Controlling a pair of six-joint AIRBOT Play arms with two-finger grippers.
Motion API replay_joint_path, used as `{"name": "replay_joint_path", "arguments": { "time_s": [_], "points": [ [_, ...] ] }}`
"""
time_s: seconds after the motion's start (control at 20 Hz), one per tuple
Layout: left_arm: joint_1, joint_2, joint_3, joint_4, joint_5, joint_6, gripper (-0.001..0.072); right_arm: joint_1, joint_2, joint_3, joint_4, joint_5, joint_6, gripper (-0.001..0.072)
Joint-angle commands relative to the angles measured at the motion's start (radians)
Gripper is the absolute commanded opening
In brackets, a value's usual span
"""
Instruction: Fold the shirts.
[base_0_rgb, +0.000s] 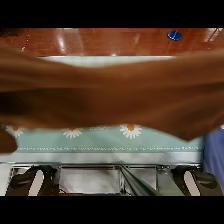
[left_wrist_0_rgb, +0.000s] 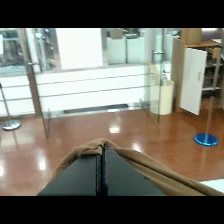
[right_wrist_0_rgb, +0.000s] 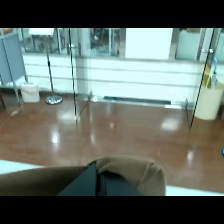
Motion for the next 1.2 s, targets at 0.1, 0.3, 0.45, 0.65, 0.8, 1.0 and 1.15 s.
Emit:
{"name": "replay_joint_path", "arguments": {
  "time_s": [0.1,0.3,0.45,0.65,0.8,1.0,1.15],
  "points": [
    [-0.067,0.002,-0.133,0.114,-0.035,-0.040,0.0018,0.001,0.019,-0.156,-0.023,0.076,0.047,0.0024],
    [-0.067,-0.089,-0.433,0.055,-0.025,-0.045,0.0019,0.002,-0.077,-0.358,0.033,0.026,0.008,0.0024],
    [-0.067,-0.246,-0.597,-0.083,0.066,-0.003,0.0018,0.002,-0.258,-0.437,0.152,-0.036,-0.079,0.0024],
    [-0.067,-0.557,-0.612,-0.186,0.185,0.012,0.0018,0.002,-0.592,-0.441,0.320,-0.130,-0.187,0.0024],
    [-0.067,-0.795,-0.513,-0.247,0.203,0.040,0.0018,0.002,-0.839,-0.384,0.422,-0.210,-0.220,0.0024],
    [-0.067,-1.038,-0.315,-0.320,0.175,0.037,0.0019,0.002,-1.136,-0.202,0.513,-0.221,-0.184,0.0027],
    [-0.063,-1.111,-0.213,-0.346,0.106,0.025,0.0518,-0.018,-1.235,-0.109,0.524,-0.266,-0.108,0.0402]
  ]
}}
